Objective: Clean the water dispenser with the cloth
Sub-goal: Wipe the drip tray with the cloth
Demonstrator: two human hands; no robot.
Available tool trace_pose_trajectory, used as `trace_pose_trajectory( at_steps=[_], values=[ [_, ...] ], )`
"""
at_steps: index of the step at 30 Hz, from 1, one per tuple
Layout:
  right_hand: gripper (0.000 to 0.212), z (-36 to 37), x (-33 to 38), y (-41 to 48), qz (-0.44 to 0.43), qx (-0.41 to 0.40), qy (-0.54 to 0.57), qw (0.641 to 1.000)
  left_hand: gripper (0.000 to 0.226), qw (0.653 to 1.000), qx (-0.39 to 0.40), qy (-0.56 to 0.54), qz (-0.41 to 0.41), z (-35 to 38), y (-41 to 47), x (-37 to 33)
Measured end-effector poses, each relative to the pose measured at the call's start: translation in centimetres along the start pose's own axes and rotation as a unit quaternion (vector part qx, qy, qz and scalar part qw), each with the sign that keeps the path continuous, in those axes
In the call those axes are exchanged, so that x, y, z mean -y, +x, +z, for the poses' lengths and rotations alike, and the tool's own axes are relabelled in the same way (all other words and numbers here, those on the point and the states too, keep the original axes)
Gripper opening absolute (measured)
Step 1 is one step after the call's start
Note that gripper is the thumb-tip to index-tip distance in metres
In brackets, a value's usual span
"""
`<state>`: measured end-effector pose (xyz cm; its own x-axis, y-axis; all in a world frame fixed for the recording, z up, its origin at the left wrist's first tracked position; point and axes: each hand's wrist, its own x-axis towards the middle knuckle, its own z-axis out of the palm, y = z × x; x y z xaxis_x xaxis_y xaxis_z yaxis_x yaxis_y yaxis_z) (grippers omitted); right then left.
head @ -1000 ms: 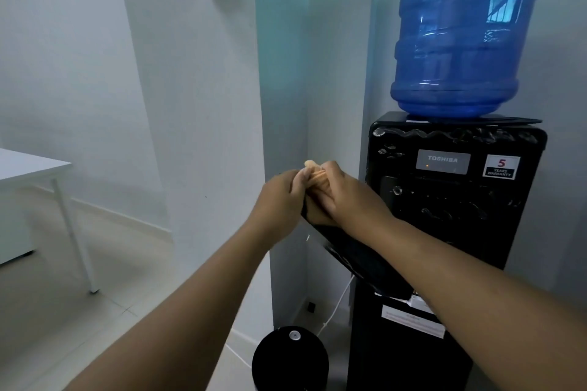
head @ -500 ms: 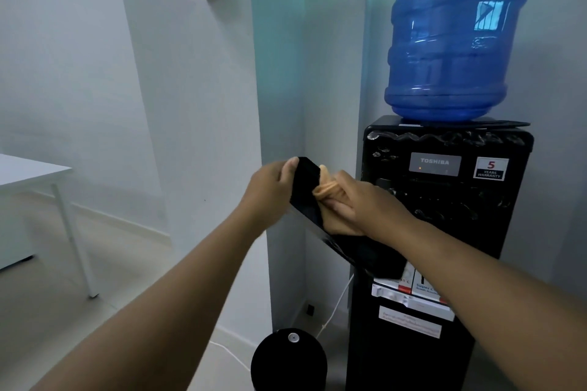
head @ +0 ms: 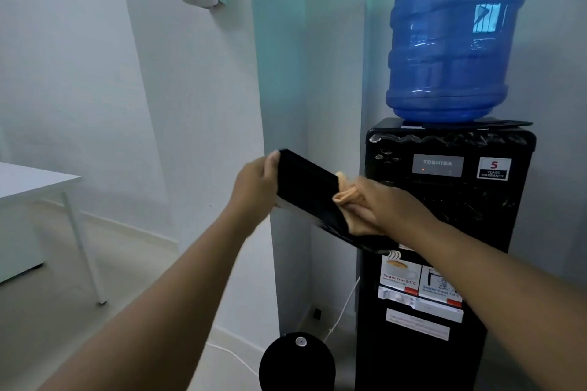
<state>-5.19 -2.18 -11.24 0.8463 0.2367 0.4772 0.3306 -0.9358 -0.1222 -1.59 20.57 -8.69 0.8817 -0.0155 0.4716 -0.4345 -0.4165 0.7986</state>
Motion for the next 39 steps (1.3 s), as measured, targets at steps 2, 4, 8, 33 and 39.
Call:
trace_pose_trajectory(
  at_steps=[2,4,8,33,39],
  values=[
    [0.036,-0.1,-0.8,-0.2,0.013,-0.009,-0.014,1.0,0.05,1.0,-0.02,-0.003,0.0,-0.3,0.5,-0.1],
    [0.037,-0.1,0.2,0.7,0.011,-0.044,-0.023,0.999,0.049,0.999,-0.021,0.004,0.027,1.2,-0.2,-1.0],
    [0.036,-0.2,2.6,2.1,-0.029,-0.106,0.003,0.994,0.039,0.994,0.037,0.036,0.099,3.0,-2.2,-2.5],
    [0.05,-2.1,1.7,1.4,-0.048,-0.107,-0.018,0.993,0.039,0.997,0.004,-0.08,0.007,2.2,-3.3,-2.5],
    [0.061,-1.7,-0.9,-0.3,-0.053,-0.121,0.007,0.991,0.039,0.996,0.02,-0.023,0.084,1.1,-3.2,-2.9]
  ],
)
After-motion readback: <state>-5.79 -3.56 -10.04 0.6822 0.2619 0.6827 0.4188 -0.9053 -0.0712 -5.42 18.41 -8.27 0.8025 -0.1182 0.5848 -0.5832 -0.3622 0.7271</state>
